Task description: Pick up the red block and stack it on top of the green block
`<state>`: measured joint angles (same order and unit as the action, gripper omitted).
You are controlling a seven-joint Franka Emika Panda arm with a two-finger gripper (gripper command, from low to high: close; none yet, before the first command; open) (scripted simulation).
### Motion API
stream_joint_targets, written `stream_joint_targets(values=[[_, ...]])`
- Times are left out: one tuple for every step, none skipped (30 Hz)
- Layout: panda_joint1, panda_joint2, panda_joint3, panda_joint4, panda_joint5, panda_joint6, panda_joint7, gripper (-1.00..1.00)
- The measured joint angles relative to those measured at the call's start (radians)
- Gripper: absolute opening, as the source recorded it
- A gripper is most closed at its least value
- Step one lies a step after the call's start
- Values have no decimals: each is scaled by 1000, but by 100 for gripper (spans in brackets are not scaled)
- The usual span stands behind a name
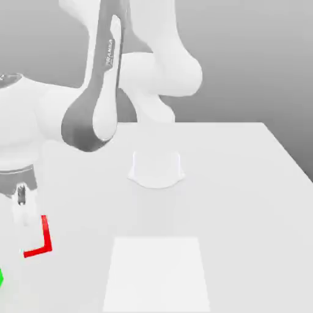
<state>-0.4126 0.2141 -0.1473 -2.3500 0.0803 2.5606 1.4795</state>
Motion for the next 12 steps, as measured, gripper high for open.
stream_joint_targets(values=[[-10,21,-13,36,5,-16,20,-100],[-21,43,-26,72,11,-31,40,-100],[-32,64,-40,109,17,-47,59,-100],[-41,90,-48,136,25,-49,72,-100],[-49,121,-48,151,35,-34,73,-100],[-56,154,-44,159,47,-10,70,-100],[-62,189,-38,164,59,20,64,-100],[-67,219,-32,167,69,46,58,100],[-67,219,-32,167,69,46,58,100],[-67,219,-32,167,69,46,58,100],[-67,219,-32,167,69,46,58,100],[-67,219,-32,167,69,46,58,100]])
